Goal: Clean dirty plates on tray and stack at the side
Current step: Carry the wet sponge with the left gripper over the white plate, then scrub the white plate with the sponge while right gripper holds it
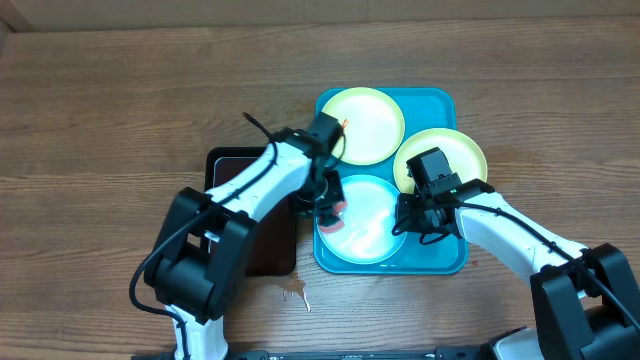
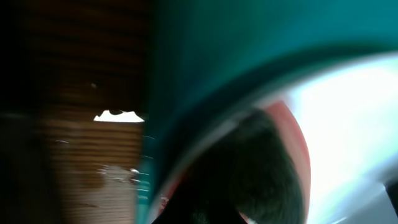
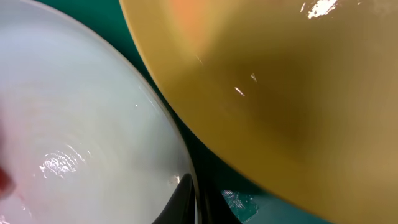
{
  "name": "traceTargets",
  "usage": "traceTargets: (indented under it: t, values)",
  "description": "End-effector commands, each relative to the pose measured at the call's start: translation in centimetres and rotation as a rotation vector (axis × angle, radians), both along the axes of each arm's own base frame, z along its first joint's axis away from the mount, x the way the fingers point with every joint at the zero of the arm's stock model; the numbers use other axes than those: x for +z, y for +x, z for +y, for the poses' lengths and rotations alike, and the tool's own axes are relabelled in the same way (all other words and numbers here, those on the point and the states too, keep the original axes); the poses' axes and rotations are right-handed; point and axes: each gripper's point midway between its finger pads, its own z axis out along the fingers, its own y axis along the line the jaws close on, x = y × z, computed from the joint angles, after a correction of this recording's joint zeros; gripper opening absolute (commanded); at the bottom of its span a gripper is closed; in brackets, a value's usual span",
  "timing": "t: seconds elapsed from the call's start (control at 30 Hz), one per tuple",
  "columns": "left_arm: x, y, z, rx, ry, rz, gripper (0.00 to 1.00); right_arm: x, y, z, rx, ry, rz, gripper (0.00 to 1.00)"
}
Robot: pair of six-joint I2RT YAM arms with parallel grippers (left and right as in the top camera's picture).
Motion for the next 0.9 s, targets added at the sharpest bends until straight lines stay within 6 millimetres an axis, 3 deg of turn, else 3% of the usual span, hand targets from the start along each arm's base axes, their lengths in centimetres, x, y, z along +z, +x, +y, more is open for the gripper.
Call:
traceTargets:
  t: [0.0,0.17,0.33,0.53,0.67,0.87]
  values:
    - [-0.1,1.2,1.1,-0.045,0.034,-0.040,0.04,-0.7,0.0,-1.4,-0.039,-0.070,0.006,0.04]
    - [0.6,0.5,-3.1,-0.222,-0.119,-0.080,0.04,-0.7,0.0,-1.4,-0.039,-0.069,0.005,0.04]
    - [1.1,-0.8,-6.3,-0.286,-0.229,-0.067,0.04,-0.7,0.0,-1.4,-0.039,-0.069,0.006,0.04]
    - [0.7,-2.3,-8.2,-0.272,-0.316,0.014,0.04,-0.7,0.0,-1.4,-0.039,-0.069,0.006,0.04]
    - [-0.2,-2.8,-7.4,-0.215,-0.279,0.070,0.04,-0.7,-0.1,-1.4,-0.038,-0.067,0.009,0.04]
    - [-0.6,-2.2,-3.0,-0.147,-0.034,0.081,0.04,-0.8,-0.2,-1.4,-0.038,-0.068,0.013,0.04]
